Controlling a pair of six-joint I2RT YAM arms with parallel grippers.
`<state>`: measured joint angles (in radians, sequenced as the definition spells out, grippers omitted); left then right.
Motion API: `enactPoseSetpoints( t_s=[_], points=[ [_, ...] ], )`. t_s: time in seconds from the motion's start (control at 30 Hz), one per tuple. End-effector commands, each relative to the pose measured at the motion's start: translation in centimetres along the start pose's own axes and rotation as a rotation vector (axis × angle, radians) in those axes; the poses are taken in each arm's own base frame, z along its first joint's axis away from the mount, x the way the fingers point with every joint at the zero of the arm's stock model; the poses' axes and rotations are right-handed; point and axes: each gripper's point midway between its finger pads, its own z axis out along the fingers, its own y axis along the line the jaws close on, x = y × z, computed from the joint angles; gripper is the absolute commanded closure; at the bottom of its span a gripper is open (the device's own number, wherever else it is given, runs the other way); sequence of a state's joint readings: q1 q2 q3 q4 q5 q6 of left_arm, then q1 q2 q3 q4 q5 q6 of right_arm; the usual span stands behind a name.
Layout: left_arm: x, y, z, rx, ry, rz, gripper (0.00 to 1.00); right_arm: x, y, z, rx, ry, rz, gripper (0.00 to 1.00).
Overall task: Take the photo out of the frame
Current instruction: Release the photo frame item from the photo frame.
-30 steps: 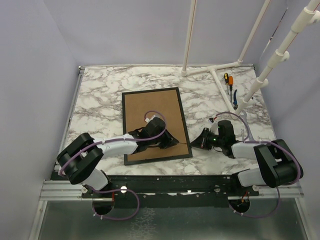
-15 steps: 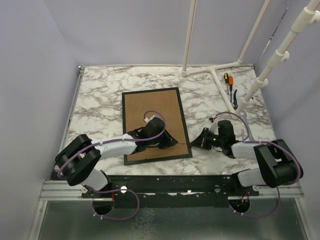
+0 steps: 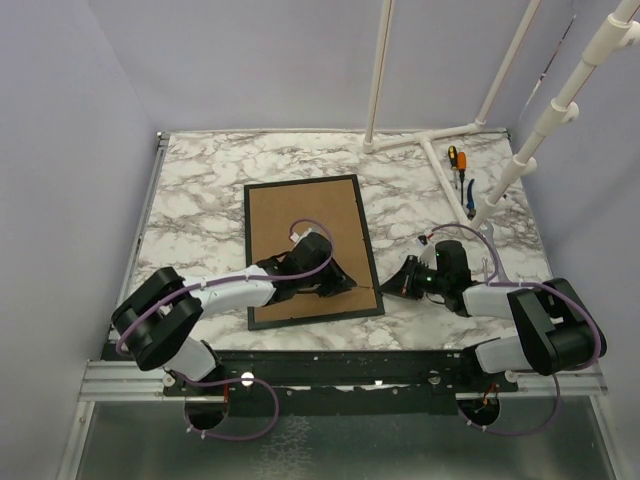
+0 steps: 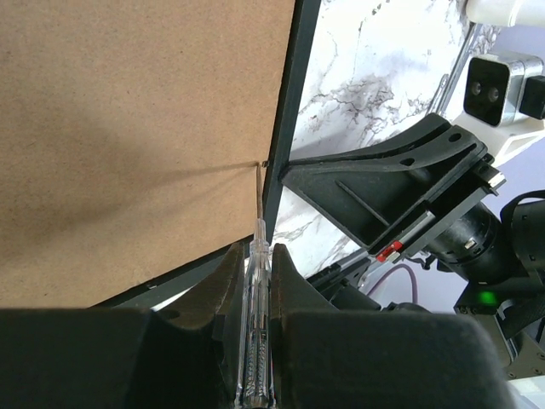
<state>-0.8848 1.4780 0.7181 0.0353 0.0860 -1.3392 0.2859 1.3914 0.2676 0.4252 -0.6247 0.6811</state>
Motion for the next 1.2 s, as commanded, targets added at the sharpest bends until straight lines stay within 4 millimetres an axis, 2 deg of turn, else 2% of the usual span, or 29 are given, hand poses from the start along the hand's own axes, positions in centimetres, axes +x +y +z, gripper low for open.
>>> enactPoseSetpoints(
  t_s=[0.0, 0.43, 0.8, 1.17],
  points=[
    [0.2, 1.5, 0.6, -0.071, 0.014, 0.022, 1.00, 0.6, -0.2, -0.1, -0.002, 0.016, 0.000, 0.94],
    [0.7, 1.3, 0.9, -0.057, 0.052, 0.028, 1.00, 0.5, -0.1, 0.0, -0.003, 0.019, -0.001, 0.94],
    [-0.8, 2.6, -0.3, -0.072, 0.015, 0.022, 1.00, 0.3, -0.2, 0.2, -0.001, 0.016, 0.001, 0.94],
    [-1.3, 2.5, -0.7, -0.066, 0.014, 0.058, 1.00, -0.5, 0.5, 0.0, -0.014, -0.015, -0.020, 0.93]
  ],
)
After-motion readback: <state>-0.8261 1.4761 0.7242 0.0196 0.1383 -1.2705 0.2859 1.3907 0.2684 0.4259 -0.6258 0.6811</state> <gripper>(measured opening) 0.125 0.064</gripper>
